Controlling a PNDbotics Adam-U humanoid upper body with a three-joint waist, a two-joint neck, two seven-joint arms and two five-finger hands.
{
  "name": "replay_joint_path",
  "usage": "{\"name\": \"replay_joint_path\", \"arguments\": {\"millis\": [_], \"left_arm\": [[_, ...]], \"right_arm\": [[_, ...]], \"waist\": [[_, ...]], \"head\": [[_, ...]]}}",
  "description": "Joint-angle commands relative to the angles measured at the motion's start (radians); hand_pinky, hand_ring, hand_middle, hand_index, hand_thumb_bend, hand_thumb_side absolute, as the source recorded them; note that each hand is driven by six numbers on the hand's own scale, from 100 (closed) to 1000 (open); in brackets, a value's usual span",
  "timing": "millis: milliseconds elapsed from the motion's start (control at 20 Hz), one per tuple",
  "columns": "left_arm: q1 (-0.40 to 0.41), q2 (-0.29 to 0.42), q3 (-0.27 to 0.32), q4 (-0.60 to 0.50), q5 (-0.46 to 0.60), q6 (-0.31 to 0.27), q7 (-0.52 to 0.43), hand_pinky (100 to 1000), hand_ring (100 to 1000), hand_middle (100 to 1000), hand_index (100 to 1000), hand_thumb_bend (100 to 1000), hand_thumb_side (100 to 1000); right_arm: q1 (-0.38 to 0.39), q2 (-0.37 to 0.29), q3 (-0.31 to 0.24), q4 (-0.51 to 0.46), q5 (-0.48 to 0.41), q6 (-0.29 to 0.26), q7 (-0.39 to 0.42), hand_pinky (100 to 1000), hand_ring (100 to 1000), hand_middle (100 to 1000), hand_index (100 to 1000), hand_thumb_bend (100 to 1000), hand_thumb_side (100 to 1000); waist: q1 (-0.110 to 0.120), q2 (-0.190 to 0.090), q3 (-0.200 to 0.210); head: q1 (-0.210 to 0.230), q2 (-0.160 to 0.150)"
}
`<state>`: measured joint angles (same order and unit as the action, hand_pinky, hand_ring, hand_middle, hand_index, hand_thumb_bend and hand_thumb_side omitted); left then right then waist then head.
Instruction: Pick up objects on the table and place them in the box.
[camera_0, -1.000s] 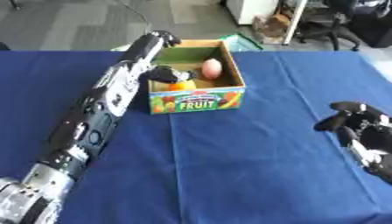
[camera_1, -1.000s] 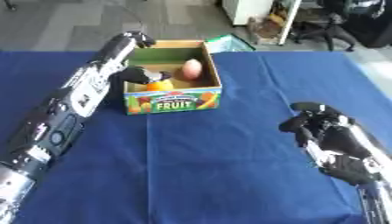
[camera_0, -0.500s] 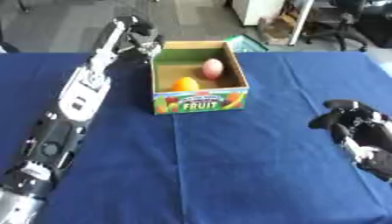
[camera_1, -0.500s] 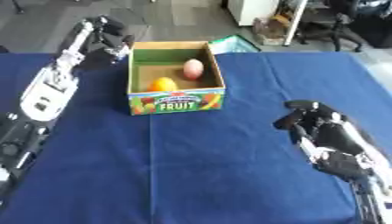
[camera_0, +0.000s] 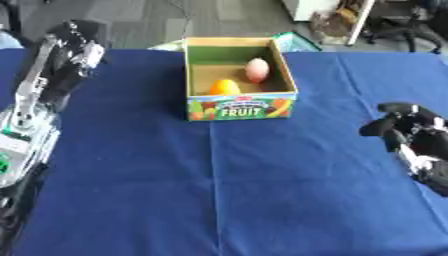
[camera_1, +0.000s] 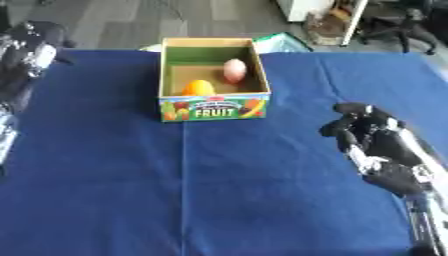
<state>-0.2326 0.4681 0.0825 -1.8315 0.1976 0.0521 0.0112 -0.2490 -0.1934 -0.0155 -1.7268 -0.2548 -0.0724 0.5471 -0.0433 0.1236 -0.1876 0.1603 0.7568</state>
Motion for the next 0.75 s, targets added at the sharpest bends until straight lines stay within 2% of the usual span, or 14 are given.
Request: {"name": "replay_joint_path", "arguments": {"millis": [50, 300, 750], "left_arm": [[0.028, -0.019, 0.035, -0.045, 0.001, 0.021, 0.019, 563, 688, 552, 681, 324, 509], [0.081, -0.073, 0.046, -0.052, -0.011, 0.041, 0.04, 558, 679, 544, 674, 324, 528], [0.105, -0.109, 0.054, -0.061, -0.023, 0.049, 0.053, 555, 674, 537, 668, 330, 532]], "right_arm": [[-0.008, -0.021, -0.012, -0.011, -0.017, -0.005, -0.023, 750, 675, 499, 793, 100, 117], [-0.002, -0.023, -0.018, -0.012, -0.023, -0.01, -0.057, 749, 672, 498, 787, 100, 115], [0.006, -0.02, -0.024, -0.015, -0.021, -0.011, -0.075, 747, 668, 495, 782, 100, 116]], "waist": [[0.0, -0.01, 0.002], [-0.008, -0.009, 0.006], [-0.009, -0.01, 0.013]], "head": [[0.018, 0.013], [0.039, 0.013], [0.061, 0.013]]}}
